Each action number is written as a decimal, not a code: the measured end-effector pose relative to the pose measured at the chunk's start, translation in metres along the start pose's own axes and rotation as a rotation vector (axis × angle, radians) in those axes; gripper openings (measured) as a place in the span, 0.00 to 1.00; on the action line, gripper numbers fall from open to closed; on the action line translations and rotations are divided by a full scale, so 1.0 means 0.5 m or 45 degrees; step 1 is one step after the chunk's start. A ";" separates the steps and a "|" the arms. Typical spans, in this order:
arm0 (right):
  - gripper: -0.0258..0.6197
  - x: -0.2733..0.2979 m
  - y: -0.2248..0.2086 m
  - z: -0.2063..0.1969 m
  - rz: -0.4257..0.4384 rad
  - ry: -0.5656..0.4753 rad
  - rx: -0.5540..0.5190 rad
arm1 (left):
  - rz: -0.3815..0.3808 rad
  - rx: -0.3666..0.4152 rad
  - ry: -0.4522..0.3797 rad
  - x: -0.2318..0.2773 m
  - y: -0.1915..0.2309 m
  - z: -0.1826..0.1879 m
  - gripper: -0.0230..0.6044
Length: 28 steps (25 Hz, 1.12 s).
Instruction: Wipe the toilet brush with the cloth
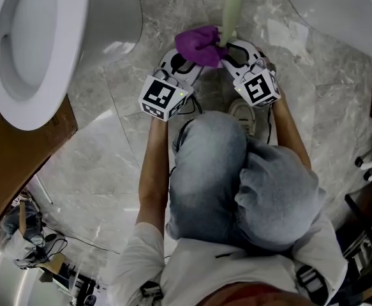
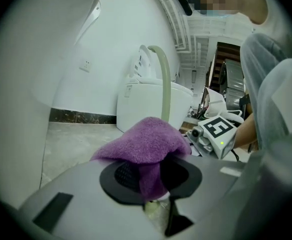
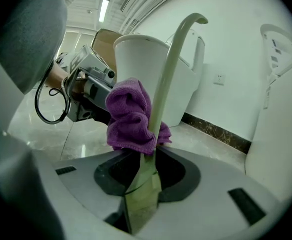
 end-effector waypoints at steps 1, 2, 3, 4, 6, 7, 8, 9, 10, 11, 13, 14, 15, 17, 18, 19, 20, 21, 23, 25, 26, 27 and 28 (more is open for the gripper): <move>0.19 -0.003 0.002 -0.002 -0.005 -0.015 0.011 | 0.013 0.002 -0.005 -0.004 0.002 0.002 0.17; 0.19 -0.006 0.004 -0.004 -0.013 -0.030 0.028 | 0.026 0.005 -0.009 -0.009 0.003 0.005 0.17; 0.19 -0.012 0.006 -0.005 -0.024 -0.040 0.047 | 0.038 0.008 -0.014 -0.013 0.004 0.008 0.16; 0.19 -0.019 0.007 -0.004 -0.038 -0.046 0.063 | 0.051 0.013 -0.020 -0.016 0.004 0.011 0.16; 0.18 -0.035 0.008 -0.005 -0.068 -0.056 0.088 | 0.076 0.021 -0.033 -0.021 0.004 0.019 0.16; 0.17 -0.045 0.008 -0.005 -0.082 -0.064 0.102 | 0.088 0.026 -0.038 -0.023 0.004 0.023 0.16; 0.17 -0.053 0.007 -0.002 -0.094 -0.074 0.117 | 0.097 0.032 -0.043 -0.024 0.004 0.026 0.16; 0.17 -0.061 0.006 0.001 -0.104 -0.078 0.128 | 0.105 0.039 -0.047 -0.025 0.004 0.029 0.16; 0.17 -0.068 0.004 0.005 -0.111 -0.079 0.134 | 0.114 0.044 -0.053 -0.026 0.005 0.032 0.16; 0.17 -0.074 0.002 0.007 -0.118 -0.084 0.138 | 0.125 0.046 -0.060 -0.029 0.006 0.034 0.16; 0.17 -0.091 -0.001 0.015 -0.134 -0.114 0.159 | 0.152 0.046 -0.072 -0.038 0.007 0.037 0.16; 0.16 -0.100 -0.002 0.019 -0.148 -0.145 0.186 | 0.168 0.047 -0.076 -0.043 0.007 0.039 0.16; 0.15 -0.110 -0.005 0.024 -0.166 -0.183 0.226 | 0.188 0.049 -0.081 -0.049 0.008 0.042 0.16; 0.12 -0.126 -0.010 0.036 -0.208 -0.254 0.310 | 0.237 0.054 -0.100 -0.062 0.010 0.048 0.16; 0.10 -0.131 -0.013 0.042 -0.225 -0.277 0.338 | 0.264 0.055 -0.109 -0.068 0.011 0.051 0.16; 0.09 -0.135 -0.015 0.047 -0.236 -0.293 0.354 | 0.291 0.059 -0.113 -0.073 0.013 0.054 0.16; 0.07 -0.137 -0.016 0.051 -0.243 -0.301 0.360 | 0.313 0.067 -0.111 -0.076 0.014 0.057 0.15; 0.06 -0.137 -0.016 0.053 -0.247 -0.302 0.364 | 0.329 0.077 -0.107 -0.078 0.016 0.058 0.15; 0.04 -0.136 -0.016 0.052 -0.253 -0.294 0.382 | 0.351 0.092 -0.099 -0.078 0.019 0.058 0.15; 0.04 -0.135 -0.015 0.048 -0.261 -0.290 0.406 | 0.365 0.100 -0.094 -0.078 0.019 0.057 0.15; 0.03 -0.135 -0.015 0.046 -0.268 -0.288 0.411 | 0.368 0.104 -0.092 -0.077 0.019 0.058 0.16; 0.04 -0.135 -0.016 0.043 -0.275 -0.287 0.410 | 0.370 0.108 -0.092 -0.077 0.019 0.058 0.15; 0.04 -0.136 -0.017 0.040 -0.282 -0.287 0.406 | 0.371 0.111 -0.091 -0.076 0.019 0.058 0.16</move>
Point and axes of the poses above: the fingertips, and each gripper's own axes: x forward along the fingers, y to its left, z out of its top, the point moved 10 cm from there along -x, backward along the fingers, and after that the axes turned 10 degrees about x, right-handed, at the moved point
